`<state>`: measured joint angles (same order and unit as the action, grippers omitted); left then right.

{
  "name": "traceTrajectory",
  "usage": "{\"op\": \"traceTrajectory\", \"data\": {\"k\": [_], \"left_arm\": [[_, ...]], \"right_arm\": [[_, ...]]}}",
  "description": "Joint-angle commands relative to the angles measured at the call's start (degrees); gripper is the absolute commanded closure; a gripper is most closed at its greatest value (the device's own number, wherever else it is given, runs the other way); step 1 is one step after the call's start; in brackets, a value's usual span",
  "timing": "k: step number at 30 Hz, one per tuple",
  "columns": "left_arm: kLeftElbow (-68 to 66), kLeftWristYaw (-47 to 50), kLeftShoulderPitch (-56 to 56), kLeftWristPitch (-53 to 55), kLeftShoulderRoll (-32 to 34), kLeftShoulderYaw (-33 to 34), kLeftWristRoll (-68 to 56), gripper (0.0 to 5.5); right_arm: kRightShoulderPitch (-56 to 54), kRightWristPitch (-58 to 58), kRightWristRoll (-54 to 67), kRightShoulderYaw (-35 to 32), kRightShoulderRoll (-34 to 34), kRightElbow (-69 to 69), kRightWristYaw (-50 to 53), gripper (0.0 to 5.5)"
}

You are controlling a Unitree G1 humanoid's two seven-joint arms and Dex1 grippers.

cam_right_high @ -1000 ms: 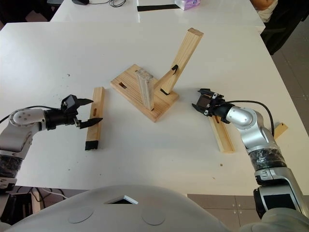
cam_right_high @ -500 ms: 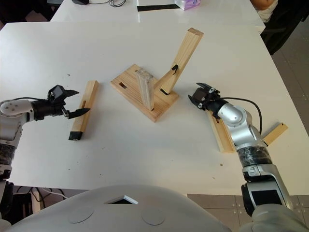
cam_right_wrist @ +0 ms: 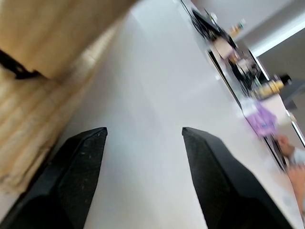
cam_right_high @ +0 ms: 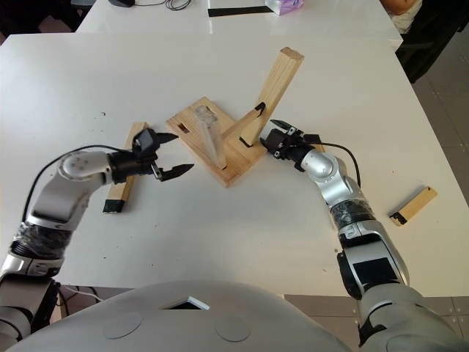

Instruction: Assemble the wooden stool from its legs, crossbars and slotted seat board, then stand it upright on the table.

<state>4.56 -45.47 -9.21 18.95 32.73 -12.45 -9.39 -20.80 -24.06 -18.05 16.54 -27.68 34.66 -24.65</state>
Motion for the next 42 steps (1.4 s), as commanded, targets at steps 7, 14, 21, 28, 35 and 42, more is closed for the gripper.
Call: {"op": "traceTrajectory", "data": {"k": [7,14,21,28,35,42], "left_arm": [[-5.28,4.50,4.11,-6.04,-0.82,0.73,5.10,0.88],[-3.80,5.96,3.56,-6.10,-4.64,1.01,4.01,0.88],[-0.11,10.25,3.33,-5.06,-8.43,8.77,-1.17,0.88],[19.23,14.39,11.27,6.83,-6.74,24.68,-15.25,0.88],[27.56,24.23,1.78,19.96,-8.90,31.58,-32.45,1.70],[34.15,31.51,-8.27,25.06,-10.11,27.15,-40.25,1.70]], "right_arm": [[17.63,5.41,4.60,1.81,-8.43,-24.55,-13.07,2.57],[21.24,12.12,6.80,2.14,-7.92,-34.27,-15.14,2.57],[25.71,23.53,12.87,-6.39,-8.94,-43.17,-13.63,2.57],[28.83,39.21,25.29,-22.84,-8.68,-56.13,-11.01,2.57],[19.44,56.19,44.82,-30.92,-2.61,-65.15,-5.61,3.09],[2.95,66.52,62.75,-32.74,4.03,-71.51,6.11,3.09]]}}
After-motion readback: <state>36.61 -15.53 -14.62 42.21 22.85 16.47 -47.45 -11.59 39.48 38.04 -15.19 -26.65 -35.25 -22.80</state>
